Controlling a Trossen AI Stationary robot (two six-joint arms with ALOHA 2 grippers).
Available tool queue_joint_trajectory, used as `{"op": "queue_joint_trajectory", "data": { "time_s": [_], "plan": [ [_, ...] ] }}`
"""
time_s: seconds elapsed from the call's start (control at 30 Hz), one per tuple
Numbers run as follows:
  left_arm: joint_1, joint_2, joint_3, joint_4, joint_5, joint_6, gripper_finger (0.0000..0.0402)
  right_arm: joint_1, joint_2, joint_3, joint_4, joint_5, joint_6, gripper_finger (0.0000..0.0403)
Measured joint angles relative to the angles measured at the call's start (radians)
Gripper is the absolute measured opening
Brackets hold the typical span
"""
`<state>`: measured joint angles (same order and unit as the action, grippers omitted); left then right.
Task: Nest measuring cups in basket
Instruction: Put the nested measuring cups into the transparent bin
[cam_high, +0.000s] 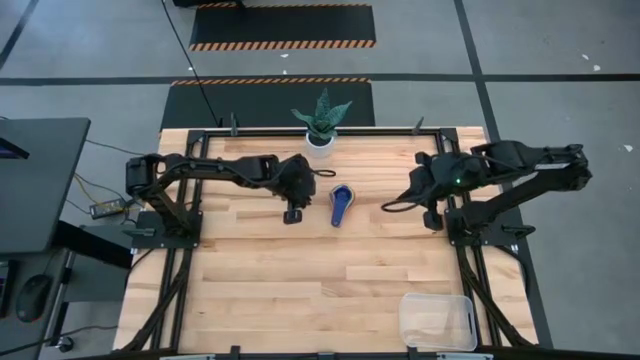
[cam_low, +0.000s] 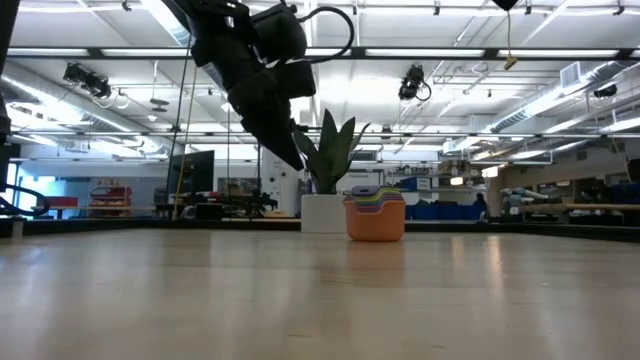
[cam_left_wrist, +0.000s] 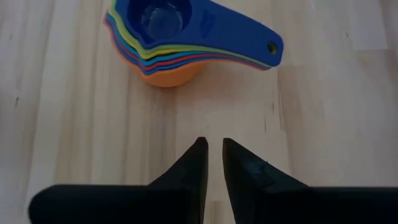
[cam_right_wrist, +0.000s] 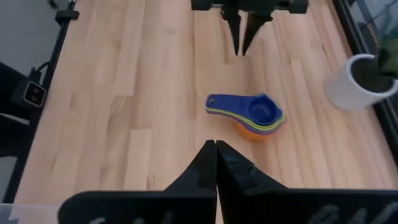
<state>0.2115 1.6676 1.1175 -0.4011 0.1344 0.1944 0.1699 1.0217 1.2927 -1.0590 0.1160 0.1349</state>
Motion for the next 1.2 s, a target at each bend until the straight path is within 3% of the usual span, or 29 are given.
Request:
{"op": "queue_joint_trajectory", "data": {
  "time_s": [0.2, 0.4, 0.83, 1.2],
  "plan": [
    [-0.013, 0.000, 0.000, 0.001, -0.002, 0.007, 0.0054, 0.034, -0.058, -0.172, 0.203, -0.004, 0.001, 0.0000],
    [-0.014, 0.000, 0.000, 0.001, -0.002, 0.058, 0.0054, 0.051, -0.074, -0.243, 0.202, -0.010, 0.028, 0.0001],
    [-0.014, 0.000, 0.000, 0.004, -0.002, 0.017, 0.0054, 0.053, -0.077, -0.251, 0.199, -0.012, 0.062, 0.0011],
    [-0.014, 0.000, 0.000, 0.004, -0.002, -0.131, 0.0054, 0.053, -0.077, -0.251, 0.283, -0.015, 0.081, 0.0011]
  ]
}}
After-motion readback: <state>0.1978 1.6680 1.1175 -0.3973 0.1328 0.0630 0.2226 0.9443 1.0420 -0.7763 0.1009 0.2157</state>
